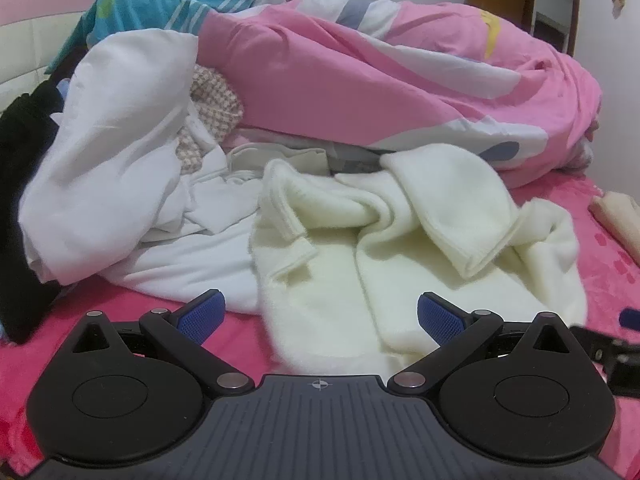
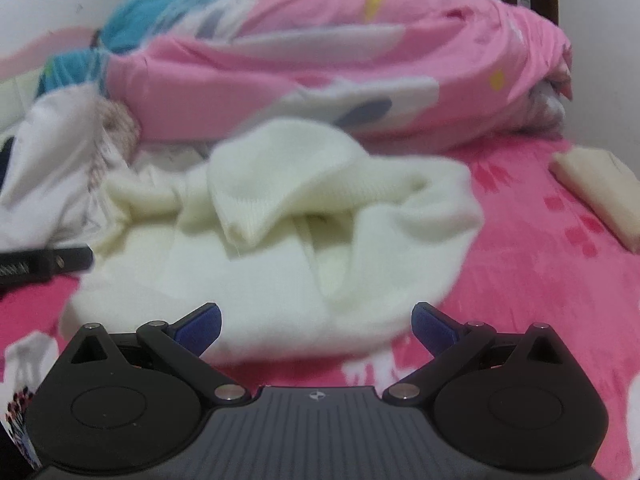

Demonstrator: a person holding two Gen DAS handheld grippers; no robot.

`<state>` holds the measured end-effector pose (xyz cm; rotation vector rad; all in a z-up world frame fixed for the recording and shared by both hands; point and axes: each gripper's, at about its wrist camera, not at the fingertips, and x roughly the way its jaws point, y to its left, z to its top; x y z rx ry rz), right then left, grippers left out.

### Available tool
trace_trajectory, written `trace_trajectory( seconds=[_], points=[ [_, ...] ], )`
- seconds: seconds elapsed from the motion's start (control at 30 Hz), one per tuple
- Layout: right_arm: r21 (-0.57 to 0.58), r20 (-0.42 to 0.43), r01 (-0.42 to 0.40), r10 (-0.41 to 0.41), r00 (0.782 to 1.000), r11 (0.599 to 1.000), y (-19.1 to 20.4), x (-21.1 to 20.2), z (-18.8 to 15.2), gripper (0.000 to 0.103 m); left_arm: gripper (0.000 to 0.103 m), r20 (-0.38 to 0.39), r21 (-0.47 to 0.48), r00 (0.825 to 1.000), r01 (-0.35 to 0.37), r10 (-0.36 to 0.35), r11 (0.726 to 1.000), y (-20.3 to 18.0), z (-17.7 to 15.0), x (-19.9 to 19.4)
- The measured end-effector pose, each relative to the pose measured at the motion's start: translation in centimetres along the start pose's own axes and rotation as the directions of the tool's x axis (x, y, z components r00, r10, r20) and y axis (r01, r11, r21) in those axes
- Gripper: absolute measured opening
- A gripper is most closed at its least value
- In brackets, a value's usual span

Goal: Fold clothes
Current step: 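Move both grippers toward the crumpled cream fleece garment on the bed, then grasp the cream fleece edge with the right gripper and lift it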

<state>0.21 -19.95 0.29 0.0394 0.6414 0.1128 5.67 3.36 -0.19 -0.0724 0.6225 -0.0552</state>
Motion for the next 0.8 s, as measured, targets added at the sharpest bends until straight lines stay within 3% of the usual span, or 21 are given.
trace_trajectory(
  seconds=[0.27,0.43,0.53,0.67,0.8],
  points=[
    [-0.040,0.096,-0.093,0.097,0.991,0.995,-0.3,1.9,2.0,0.103,0.103,0.052,0.088,0.995,0.076,-0.081,0.993,-1.2,-0.1,1.1],
    [0.049,0.062,-0.212,0.209,0.976,0.976,-1.2,5.3,3.7,0.101,0.096,0.052,0.121,0.991,0.119,-0.126,0.986,-1.9,-0.4,2.3],
    [0.115,0.032,-0.274,0.273,0.962,0.955,-1.9,7.7,4.5,0.096,0.083,0.034,0.119,0.988,0.145,-0.150,0.982,-2.2,-0.6,3.2],
    [0.206,-0.029,-0.294,0.306,0.951,0.933,-2.7,11.3,5.2,0.084,0.062,-0.025,0.090,0.985,0.172,-0.170,0.981,-2.0,-0.8,4.8],
    [0.315,-0.082,-0.279,0.319,0.944,0.907,-4.0,14.6,5.3,0.075,0.056,-0.084,0.059,0.978,0.195,-0.190,0.979,-1.8,-1.2,6.5]
  ],
)
